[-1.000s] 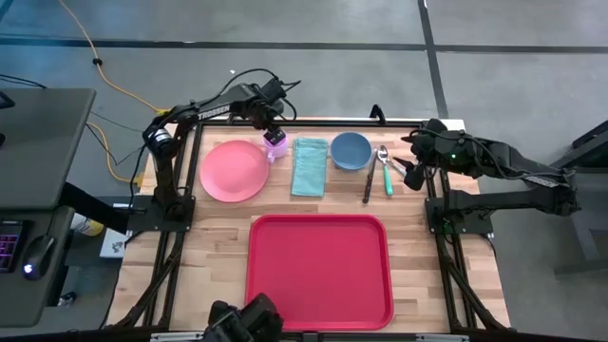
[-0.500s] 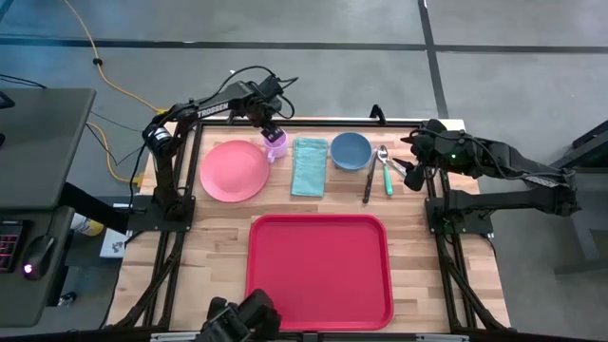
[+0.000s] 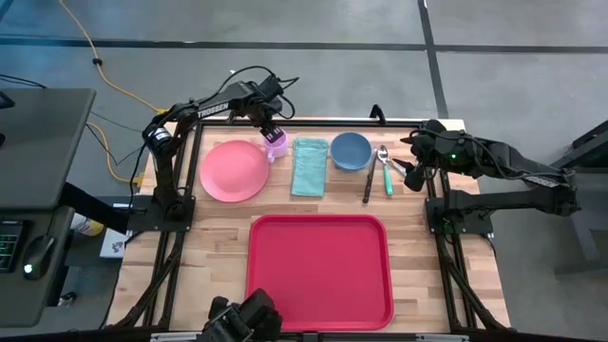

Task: Set up tray
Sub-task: Put the light pink mug on the red tray

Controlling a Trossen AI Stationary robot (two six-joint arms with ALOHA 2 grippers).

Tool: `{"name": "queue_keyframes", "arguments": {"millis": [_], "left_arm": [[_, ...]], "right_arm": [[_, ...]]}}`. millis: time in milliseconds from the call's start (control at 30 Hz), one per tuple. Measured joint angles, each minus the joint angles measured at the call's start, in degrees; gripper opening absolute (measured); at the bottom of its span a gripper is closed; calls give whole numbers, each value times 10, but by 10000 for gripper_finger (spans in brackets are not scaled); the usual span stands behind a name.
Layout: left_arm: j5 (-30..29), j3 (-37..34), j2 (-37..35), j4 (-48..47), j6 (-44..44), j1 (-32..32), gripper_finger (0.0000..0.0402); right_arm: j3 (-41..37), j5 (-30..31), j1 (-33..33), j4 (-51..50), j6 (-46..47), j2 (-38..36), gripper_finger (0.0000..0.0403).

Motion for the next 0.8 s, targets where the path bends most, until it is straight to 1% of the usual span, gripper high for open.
{"name": "queue_keyframes", "arguments": {"millis": [200,333,400,467,533,600,667,700,767,800], "left_arm": [[22,0,47,0,19,0,195],[12,0,65,7,33,0,193],[11,0,66,13,35,0,183],[13,0,65,20,45,0,163],[13,0,65,16,53,0,131],[18,0,65,9,64,0,88],[33,0,65,7,84,0,36],[43,0,63,6,95,0,25],[59,1,63,7,115,0,26],[76,1,63,7,121,0,26]], "right_arm": [[0,0,0,-7,0,0,266],[0,-1,0,-13,2,0,266],[0,0,0,-17,2,0,266],[0,0,0,-19,2,0,266],[0,0,0,-19,2,0,266],[0,0,0,-20,2,0,266],[0,0,0,-20,2,0,266],[0,0,0,-20,2,0,266],[0,0,0,-20,4,0,266],[0,0,0,-20,5,0,266]]}}
